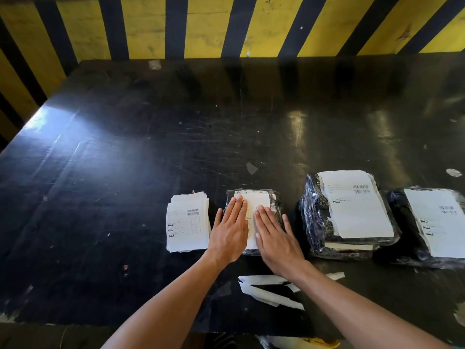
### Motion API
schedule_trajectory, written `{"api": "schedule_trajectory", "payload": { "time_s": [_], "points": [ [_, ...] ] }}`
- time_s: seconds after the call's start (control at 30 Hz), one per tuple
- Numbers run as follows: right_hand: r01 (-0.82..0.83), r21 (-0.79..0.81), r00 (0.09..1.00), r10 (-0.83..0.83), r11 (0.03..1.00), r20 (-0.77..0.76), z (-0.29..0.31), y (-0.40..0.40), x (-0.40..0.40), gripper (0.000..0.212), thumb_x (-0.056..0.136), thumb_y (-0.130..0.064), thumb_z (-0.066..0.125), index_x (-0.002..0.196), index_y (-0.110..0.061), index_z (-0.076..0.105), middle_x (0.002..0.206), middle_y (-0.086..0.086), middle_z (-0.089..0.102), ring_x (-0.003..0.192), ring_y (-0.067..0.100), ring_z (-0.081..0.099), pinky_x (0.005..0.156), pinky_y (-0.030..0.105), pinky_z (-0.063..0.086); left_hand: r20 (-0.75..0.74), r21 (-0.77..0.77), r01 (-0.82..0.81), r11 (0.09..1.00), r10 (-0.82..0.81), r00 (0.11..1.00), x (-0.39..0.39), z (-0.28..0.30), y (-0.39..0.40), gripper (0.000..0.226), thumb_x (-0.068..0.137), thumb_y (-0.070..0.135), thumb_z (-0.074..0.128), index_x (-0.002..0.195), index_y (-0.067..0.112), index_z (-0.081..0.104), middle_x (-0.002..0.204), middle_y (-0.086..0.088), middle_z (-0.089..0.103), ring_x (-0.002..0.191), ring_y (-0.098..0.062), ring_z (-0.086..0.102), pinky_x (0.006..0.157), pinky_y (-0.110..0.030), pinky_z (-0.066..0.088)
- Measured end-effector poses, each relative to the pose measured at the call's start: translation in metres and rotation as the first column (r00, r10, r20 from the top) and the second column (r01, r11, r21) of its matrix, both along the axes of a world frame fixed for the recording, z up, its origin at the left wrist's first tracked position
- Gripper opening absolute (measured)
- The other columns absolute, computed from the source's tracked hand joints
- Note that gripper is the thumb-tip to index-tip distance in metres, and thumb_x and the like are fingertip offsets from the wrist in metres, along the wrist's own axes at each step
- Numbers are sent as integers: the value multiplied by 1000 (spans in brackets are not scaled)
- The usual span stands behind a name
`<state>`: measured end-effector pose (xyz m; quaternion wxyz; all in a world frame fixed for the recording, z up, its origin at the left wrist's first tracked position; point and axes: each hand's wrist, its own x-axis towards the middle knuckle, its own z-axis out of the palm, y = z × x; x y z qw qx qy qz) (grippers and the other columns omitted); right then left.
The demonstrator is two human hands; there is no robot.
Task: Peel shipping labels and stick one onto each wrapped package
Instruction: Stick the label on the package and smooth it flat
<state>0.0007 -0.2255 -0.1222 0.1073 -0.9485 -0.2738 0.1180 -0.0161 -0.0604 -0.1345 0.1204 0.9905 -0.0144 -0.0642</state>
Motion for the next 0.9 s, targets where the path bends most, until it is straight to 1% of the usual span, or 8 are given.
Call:
{"api": "schedule_trajectory", "payload": {
  "time_s": [0.13, 0.23, 0.3, 0.43, 0.5, 0.7, 0.83, 0.9],
  "points": [
    [-23, -7, 997, 24, 1000, 74, -9, -27, -16, 56, 104, -37, 13, 156, -18, 8, 165, -3, 1, 151, 10, -7, 120, 45, -4, -5, -11, -2, 1000, 2, 1000, 0, 1, 1, 57, 106, 35, 15, 157, 19, -5, 164, 3, -15, 150, -15, -18, 125, -47, 5],
    [-18, -29, 999, 18, 999, 31, -6, -33, -22, 57, 103, -37, 10, 156, -20, -1, 164, -7, -10, 149, 7, -16, 120, 44, -9, -20, -3, 3, 1000, -3, 1000, 0, 1, 1, 59, 105, 37, 14, 157, 19, -8, 164, 4, -18, 150, -15, -20, 125, -47, 4],
    [-12, -15, 1000, 12, 1000, 25, -2, -29, -21, 59, 102, -39, 8, 156, -19, -1, 163, -6, -11, 149, 7, -17, 119, 44, -11, -27, -4, -1, 1000, 1, 1000, 0, 1, 1, 58, 105, 37, 14, 157, 20, -9, 163, 4, -19, 150, -14, -20, 125, -47, 5],
    [-81, -2, 995, 81, 997, 64, -3, -16, -21, 59, 103, -39, 15, 157, -18, 6, 164, -4, -5, 151, 11, -11, 119, 49, -4, -30, -7, -11, 1000, 11, 1000, 1, 1, 0, 58, 107, 34, 18, 157, 20, -7, 164, 4, -17, 150, -14, -19, 124, -48, 8],
    [-114, -7, 989, 114, 993, 95, -7, -16, -27, 59, 102, -38, 23, 157, -16, 13, 165, -1, 5, 152, 13, -1, 118, 50, 3, -32, -12, -14, 1000, 14, 999, 1, 1, 0, 58, 107, 35, 19, 157, 20, -6, 164, 5, -16, 150, -13, -18, 124, -49, 10],
    [-192, -86, 970, 202, 978, 132, -16, -60, -44, 61, 101, -35, 34, 156, -14, 20, 165, 1, 13, 152, 14, 6, 118, 50, 12, -48, -50, -7, 999, 4, 999, 3, -1, 4, 58, 106, 39, 14, 158, 22, -5, 165, 6, -15, 151, -13, -17, 124, -48, 8],
    [-199, -42, 973, 202, 979, 110, -10, -70, -47, 56, 102, -34, 33, 154, -16, 26, 164, -1, 19, 152, 12, 11, 118, 46, 13, -72, -32, -5, 999, 3, 997, 4, 3, 4, 58, 106, 39, 15, 158, 21, -5, 165, 5, -16, 150, -13, -19, 124, -49, 4],
    [-159, 2, 983, 158, 987, 92, -6, -63, -42, 56, 102, -36, 30, 155, -18, 25, 164, -3, 17, 152, 9, 7, 120, 44, 10, -67, 9, 25, 1000, -24, 997, 9, 9, 3, 59, 106, 36, 18, 158, 20, -4, 166, 1, -14, 151, -16, -18, 124, -50, 0]
  ]
}}
